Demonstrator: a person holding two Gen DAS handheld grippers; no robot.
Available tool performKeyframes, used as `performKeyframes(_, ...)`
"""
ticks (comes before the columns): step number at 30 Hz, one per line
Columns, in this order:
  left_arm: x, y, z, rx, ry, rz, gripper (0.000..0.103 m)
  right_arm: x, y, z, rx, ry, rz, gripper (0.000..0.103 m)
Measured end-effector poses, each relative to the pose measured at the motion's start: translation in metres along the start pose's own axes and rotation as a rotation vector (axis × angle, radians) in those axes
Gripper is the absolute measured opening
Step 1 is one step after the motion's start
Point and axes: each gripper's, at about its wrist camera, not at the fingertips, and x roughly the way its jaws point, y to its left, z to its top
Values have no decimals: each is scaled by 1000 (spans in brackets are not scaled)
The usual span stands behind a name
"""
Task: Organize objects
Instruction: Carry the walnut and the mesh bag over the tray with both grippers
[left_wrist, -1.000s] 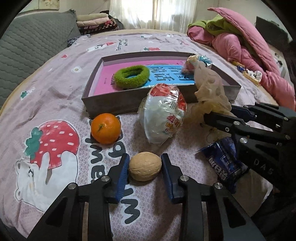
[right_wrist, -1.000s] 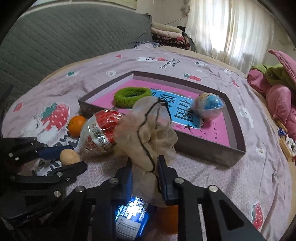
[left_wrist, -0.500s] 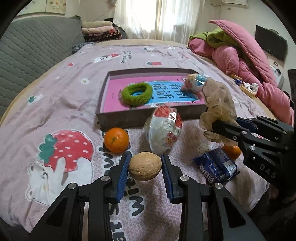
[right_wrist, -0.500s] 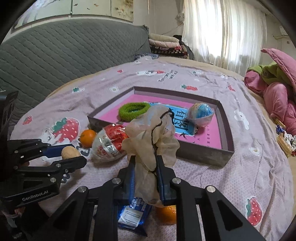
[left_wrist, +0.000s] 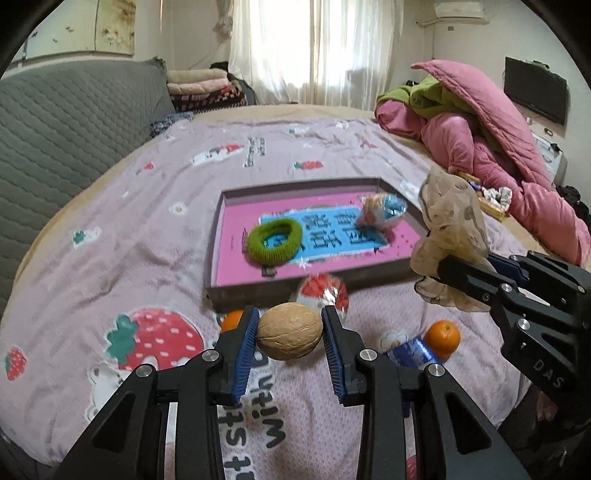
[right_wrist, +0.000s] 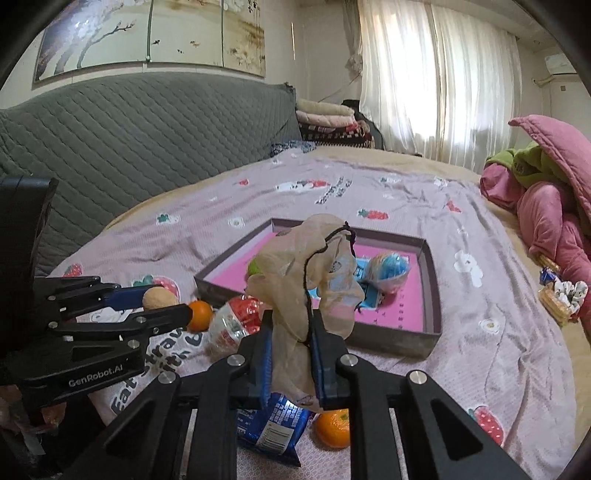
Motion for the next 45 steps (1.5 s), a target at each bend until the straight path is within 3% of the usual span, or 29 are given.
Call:
performKeyframes(19,-6,5,65,27,-85,3,35,-21,-7,56,-25,-108,-57,17)
performKeyframes(29,20,15,93,32,-103,15,35,-2,-16,72,-22,-107,-92,17)
performKeyframes(45,82,34,113,27,-66,20,35,47,-38,91,-13,-97,-95,17)
